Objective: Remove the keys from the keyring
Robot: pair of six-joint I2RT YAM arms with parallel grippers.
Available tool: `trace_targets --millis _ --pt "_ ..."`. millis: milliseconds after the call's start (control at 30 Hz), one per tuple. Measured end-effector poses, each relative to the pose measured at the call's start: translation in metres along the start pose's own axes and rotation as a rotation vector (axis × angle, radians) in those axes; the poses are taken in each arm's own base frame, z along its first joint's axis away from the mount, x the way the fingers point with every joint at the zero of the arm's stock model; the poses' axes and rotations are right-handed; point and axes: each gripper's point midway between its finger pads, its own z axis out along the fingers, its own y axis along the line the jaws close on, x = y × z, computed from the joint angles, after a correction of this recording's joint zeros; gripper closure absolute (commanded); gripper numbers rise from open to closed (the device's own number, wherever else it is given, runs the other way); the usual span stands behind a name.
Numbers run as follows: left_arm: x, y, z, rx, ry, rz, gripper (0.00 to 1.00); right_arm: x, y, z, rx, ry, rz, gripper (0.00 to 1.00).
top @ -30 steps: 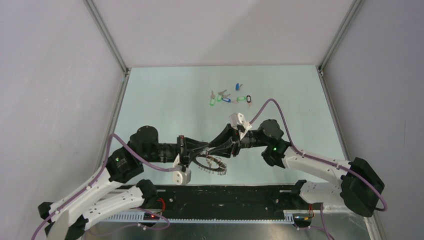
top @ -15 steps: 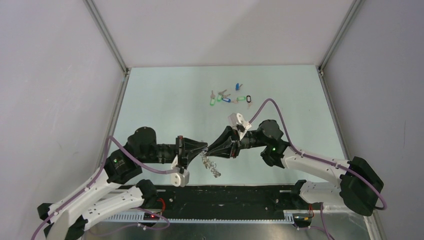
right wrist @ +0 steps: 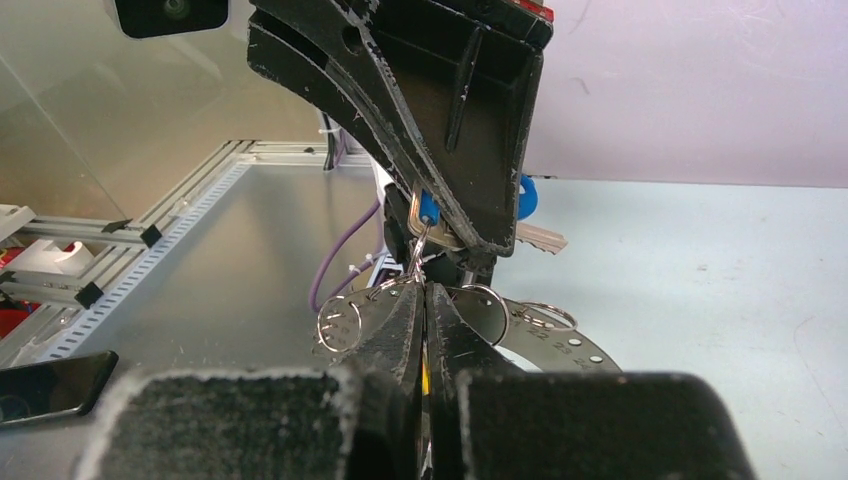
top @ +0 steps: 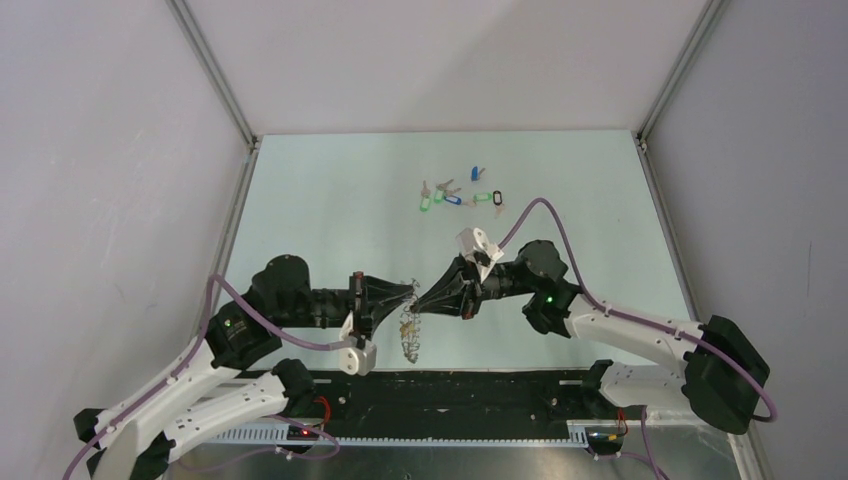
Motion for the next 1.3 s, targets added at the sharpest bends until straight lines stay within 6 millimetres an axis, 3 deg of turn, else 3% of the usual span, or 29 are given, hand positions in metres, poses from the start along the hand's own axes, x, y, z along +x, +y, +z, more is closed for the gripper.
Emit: trace_targets --millis 400,1033,1300 --pt "-0.002 0.004 0.002 -0.009 -0.012 0.008 1.0 -0.012 -0.003 0.005 0.015 0.074 -0.03 1.0" --pt "0.005 -0.006 0.006 0.025 0.0 -0.016 1.0 0.001 -0.005 -0.002 0.055 0.317 0.051 1.0" --pt "0.013 -0.021 0.008 0.069 0.022 -0.049 1.0 0.021 -0.009 -0.007 0.064 0.444 0.148 1.0"
